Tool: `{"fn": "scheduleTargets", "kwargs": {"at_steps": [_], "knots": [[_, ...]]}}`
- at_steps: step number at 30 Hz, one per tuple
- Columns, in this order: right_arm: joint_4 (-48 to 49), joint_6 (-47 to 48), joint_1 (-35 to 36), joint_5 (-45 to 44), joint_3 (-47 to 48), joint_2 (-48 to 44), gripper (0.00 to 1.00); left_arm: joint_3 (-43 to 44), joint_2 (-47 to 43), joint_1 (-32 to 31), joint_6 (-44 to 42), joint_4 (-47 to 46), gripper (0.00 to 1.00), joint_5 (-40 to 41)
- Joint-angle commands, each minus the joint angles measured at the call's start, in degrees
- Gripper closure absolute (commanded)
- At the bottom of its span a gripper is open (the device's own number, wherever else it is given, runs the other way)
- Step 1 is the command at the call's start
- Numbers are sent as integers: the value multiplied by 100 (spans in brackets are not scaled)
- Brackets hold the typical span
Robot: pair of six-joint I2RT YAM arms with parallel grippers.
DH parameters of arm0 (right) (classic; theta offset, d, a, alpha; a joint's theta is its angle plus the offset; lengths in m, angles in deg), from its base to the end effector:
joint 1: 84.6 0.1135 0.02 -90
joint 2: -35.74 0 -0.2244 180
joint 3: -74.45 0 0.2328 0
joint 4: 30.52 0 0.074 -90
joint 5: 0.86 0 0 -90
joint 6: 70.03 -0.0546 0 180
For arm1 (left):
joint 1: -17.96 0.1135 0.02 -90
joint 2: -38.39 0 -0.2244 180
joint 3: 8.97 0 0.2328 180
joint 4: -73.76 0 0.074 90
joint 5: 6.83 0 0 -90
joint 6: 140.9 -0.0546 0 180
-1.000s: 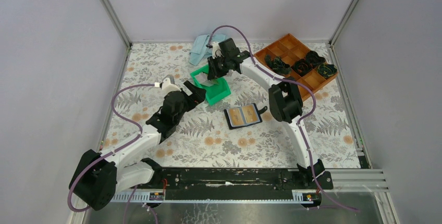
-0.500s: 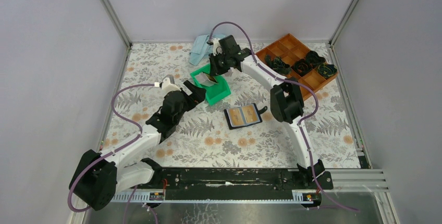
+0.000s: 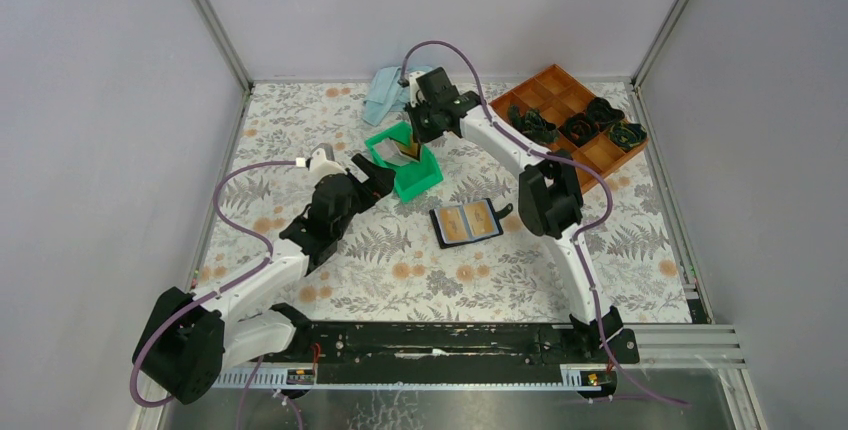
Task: Put the credit cards into the card holder
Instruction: Pick up the credit card from the storage box.
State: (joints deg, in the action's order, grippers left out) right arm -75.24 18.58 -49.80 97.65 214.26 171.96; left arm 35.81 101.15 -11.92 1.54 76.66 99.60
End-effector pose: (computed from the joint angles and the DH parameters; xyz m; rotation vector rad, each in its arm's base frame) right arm 0.4148 0.2981 0.1991 -0.7446 2.2073 0.4932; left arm 0.2303 -0.1145 0.1961 -0.5778 1.8947 -0.6794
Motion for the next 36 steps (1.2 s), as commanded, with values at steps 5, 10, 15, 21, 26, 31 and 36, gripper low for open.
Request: {"fn": "scheduleTargets", "kwargs": {"at_steps": [5, 10, 15, 21, 26, 31, 36], "knots": [[183, 122, 123, -462, -231, -749, 100, -116, 40, 43, 75, -514, 2, 58], [453, 111, 123, -603, -656, -1185, 100, -196, 60, 45, 11, -787, 3, 53], [822, 6, 123, -688, -1179, -1712, 100, -205, 10, 47, -20, -853, 5, 58], [1636, -427, 123, -681, -2401, -2794, 100, -477, -311, 45, 267, -1208, 10, -178], [2967, -1384, 123, -493, -4415, -4200, 100, -1298, -585, 45, 733, -2911, 19, -705], [4514, -2820, 122, -340, -6465, -5811, 100, -1891, -204, 10, 1104, -4866, 24, -1430], [5873, -4256, 150, -563, -8153, -6915, 100, -2113, 626, -310, 1279, -6480, 26, -1802]]}}
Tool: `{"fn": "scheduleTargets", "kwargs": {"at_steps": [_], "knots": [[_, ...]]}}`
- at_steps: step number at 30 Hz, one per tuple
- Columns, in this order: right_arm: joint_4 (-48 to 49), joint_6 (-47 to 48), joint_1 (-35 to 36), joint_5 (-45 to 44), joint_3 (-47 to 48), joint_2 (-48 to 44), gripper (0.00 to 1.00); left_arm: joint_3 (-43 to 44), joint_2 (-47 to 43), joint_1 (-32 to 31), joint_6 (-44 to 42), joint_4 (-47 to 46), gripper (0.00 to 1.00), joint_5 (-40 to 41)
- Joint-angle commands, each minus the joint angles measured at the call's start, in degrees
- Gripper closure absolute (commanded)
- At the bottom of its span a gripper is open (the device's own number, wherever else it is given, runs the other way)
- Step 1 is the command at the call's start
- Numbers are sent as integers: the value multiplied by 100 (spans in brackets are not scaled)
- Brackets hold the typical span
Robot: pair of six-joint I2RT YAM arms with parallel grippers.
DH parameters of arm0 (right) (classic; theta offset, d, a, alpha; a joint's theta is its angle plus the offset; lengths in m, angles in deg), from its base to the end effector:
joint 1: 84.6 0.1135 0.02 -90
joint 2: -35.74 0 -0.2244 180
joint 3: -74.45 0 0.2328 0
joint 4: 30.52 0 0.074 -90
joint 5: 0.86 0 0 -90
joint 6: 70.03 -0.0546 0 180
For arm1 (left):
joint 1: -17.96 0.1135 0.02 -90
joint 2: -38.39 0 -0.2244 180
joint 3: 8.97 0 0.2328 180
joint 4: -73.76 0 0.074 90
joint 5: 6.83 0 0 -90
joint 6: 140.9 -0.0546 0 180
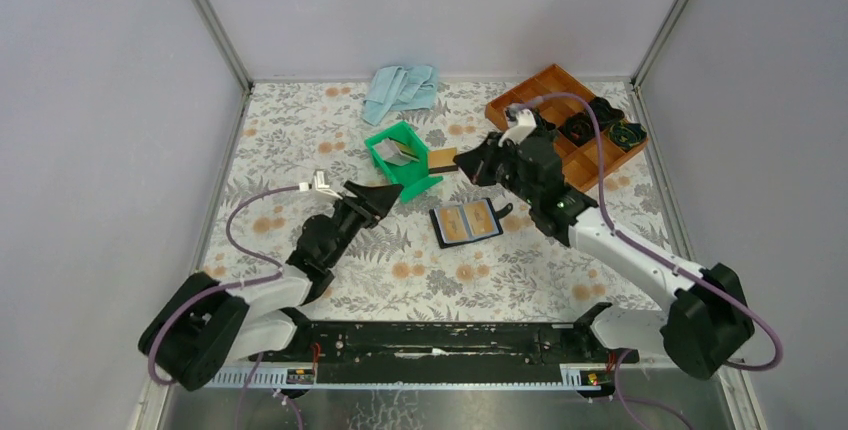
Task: Put the credit cards into the card holder
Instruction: Pick up the credit card from the storage box.
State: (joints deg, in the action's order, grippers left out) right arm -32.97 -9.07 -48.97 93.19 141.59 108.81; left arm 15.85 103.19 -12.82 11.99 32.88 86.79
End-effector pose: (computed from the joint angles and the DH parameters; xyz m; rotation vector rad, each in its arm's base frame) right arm 0.2524 0.1856 0.2854 -0.1583 1.7938 0.8851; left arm 0.2005 -0.1154 0.1690 -0.5205 1.6121 -1.2179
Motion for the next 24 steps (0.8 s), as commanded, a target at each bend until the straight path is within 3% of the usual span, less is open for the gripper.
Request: {"fn": "scheduleTargets", "kwargs": {"at_steps": [1, 6, 13, 24], "knots": [[1814, -1678, 116, -238, -1119, -787, 100, -144, 546, -307, 252, -2294, 27, -511], [2374, -2313, 373, -959, -2139, -1589, 100, -121, 1078, -644, 260, -3249, 27, -644], [3344, -2926, 560, -1838, -3303, -2307, 100, 85, 1698, -852, 251, -3535, 29, -864], [4259, -3210, 884, -2394, -3812, -2085, 100, 711, 2465, -1046, 327, -3580, 29, -980]]}}
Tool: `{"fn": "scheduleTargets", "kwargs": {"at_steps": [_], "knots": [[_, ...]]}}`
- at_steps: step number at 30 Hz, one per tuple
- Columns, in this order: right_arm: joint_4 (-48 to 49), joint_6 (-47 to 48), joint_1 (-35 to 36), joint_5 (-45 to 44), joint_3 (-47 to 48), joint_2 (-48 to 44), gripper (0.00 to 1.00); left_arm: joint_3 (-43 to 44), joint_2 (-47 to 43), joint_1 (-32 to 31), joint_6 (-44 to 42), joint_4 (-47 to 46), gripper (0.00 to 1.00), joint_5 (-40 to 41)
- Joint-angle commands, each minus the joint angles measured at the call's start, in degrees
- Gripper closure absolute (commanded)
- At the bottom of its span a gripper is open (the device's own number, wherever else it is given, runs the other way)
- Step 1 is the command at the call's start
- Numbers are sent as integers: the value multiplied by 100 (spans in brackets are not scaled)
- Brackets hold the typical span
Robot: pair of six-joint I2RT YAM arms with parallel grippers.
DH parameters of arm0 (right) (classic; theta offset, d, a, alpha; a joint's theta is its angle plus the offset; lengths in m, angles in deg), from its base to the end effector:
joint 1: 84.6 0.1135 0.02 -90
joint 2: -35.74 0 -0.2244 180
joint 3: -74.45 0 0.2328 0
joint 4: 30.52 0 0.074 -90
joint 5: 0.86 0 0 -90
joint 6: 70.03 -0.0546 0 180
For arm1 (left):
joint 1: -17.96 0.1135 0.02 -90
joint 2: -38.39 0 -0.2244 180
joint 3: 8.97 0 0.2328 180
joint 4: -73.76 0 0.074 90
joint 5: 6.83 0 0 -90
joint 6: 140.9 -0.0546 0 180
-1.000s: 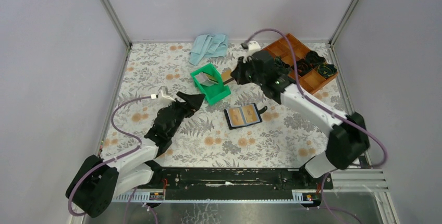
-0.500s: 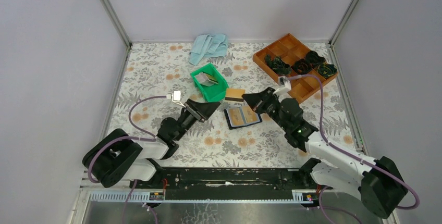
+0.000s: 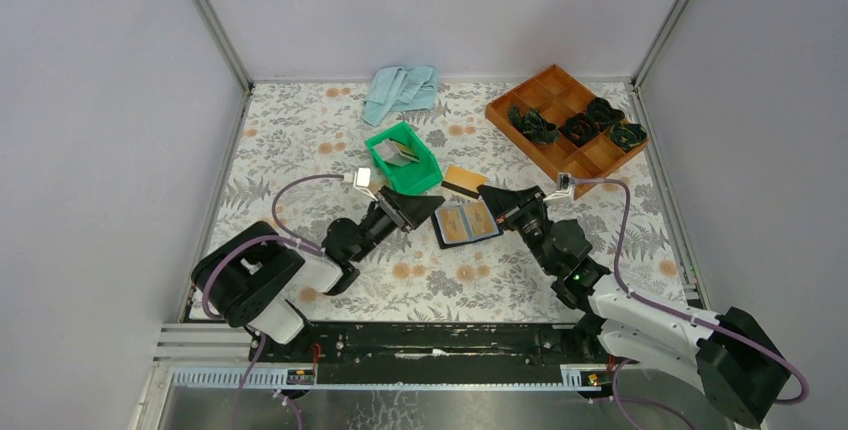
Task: Put the credit cards into the card holder
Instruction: Pick up the credit card from the storage box.
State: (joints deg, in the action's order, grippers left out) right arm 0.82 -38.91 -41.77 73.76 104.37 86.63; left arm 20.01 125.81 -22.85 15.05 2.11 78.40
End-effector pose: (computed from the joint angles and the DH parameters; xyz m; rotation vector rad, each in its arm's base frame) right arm 0.1715 0.1392 0.2271 0.4512 1.4552 1.2710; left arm 0.1914 -0.1712 0.1686 -0.2556 1.5176 -1.5947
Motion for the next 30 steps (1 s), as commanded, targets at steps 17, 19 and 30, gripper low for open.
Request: {"fn": "scheduleTargets", "kwargs": {"at_steps": [17, 19, 30], "knots": [[1391, -450, 437, -724, -220, 351, 100, 890, 773, -40, 213, -526, 44, -126], [1417, -473, 487, -785, -240, 351, 100, 942, 785, -41, 208, -526, 46, -112], [1709, -530, 715, -1085, -352, 582, 100, 981, 783, -40, 210, -544, 77, -20]]}}
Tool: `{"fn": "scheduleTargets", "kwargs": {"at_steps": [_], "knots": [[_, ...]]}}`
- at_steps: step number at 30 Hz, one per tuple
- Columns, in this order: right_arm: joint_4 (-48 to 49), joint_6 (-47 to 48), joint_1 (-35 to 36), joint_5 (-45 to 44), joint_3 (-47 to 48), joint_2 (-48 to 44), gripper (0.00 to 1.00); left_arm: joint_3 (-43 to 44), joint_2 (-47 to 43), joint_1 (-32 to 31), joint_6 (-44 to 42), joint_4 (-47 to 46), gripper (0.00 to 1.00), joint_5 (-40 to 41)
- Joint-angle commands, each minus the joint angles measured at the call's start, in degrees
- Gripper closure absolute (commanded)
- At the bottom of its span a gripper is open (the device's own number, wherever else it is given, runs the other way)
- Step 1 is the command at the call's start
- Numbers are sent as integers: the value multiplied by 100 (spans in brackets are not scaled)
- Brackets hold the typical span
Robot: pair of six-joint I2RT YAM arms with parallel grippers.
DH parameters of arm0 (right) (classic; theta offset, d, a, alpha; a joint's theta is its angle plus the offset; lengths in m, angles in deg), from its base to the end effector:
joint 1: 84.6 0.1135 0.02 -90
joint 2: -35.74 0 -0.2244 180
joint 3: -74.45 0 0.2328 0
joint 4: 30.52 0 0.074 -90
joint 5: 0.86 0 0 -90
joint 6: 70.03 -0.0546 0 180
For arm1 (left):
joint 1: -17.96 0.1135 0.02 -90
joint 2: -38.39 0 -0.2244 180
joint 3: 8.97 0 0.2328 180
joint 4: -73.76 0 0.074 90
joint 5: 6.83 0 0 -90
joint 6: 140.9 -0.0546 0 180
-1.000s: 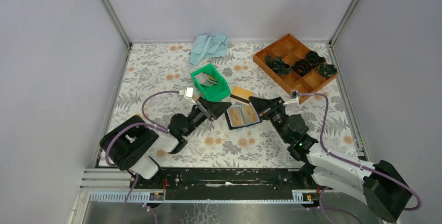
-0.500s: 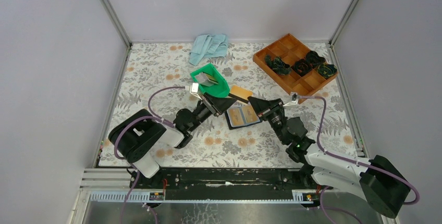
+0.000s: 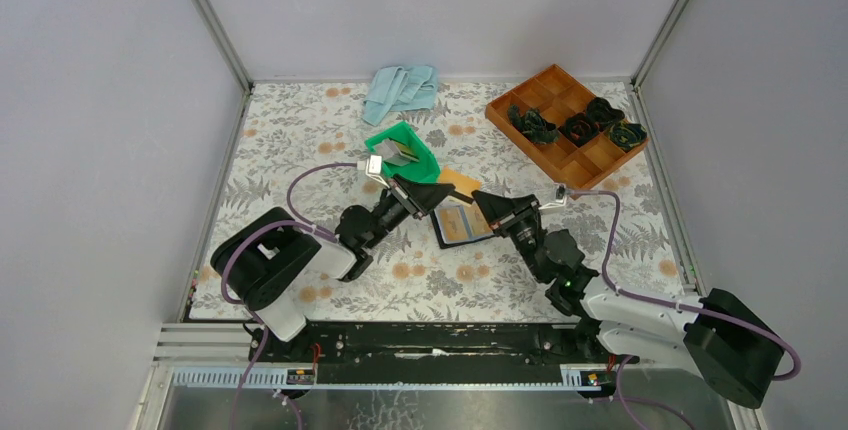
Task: Put the credit cards into the card holder
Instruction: Pick up the credit card from the storage box.
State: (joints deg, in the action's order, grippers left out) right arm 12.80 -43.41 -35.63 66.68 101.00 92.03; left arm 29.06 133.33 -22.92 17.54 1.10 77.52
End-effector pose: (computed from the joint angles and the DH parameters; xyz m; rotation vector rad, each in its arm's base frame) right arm 0.1592 0.1512 0.2139 0.5443 1.3916 1.3689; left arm 0.2157 -0.1938 0.1769 -0.2623 1.4798 -1.6589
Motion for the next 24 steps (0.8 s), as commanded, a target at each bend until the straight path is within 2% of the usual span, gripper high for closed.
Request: {"fn": "scheduleTargets", "kwargs": {"at_steps": [1, 3, 4, 9, 10, 12, 14, 16, 21, 24], "knots": [[523, -85, 118, -394, -15, 59, 100, 67, 24, -33, -49, -446, 81, 73], [580, -96, 166, -444, -42, 106, 100, 24, 21, -25, -74, -443, 90, 114], [624, -97, 181, -451, -57, 128, 100, 19, 9, -25, -83, -443, 99, 132], [629, -5, 215, -388, -81, 127, 98, -1, -15, 30, -111, -446, 100, 35], [595, 59, 217, -349, -89, 78, 94, -17, -35, 82, -114, -446, 100, -50], [347, 237, 213, -315, -110, -143, 75, -86, -110, 202, -112, -443, 100, -164], [-222, 488, 214, -321, -77, -548, 58, -130, -185, 370, -102, -443, 100, -410], [-1017, 942, 208, -325, 70, -1041, 47, -119, -203, 570, -27, -435, 100, -825], [-3414, 2349, 170, -452, 986, -1950, 31, -54, -193, 1071, 222, -428, 100, -1918], [-4188, 2997, -75, -86, 1569, -1819, 30, 110, -82, 1226, 403, -392, 100, -2667]]}}
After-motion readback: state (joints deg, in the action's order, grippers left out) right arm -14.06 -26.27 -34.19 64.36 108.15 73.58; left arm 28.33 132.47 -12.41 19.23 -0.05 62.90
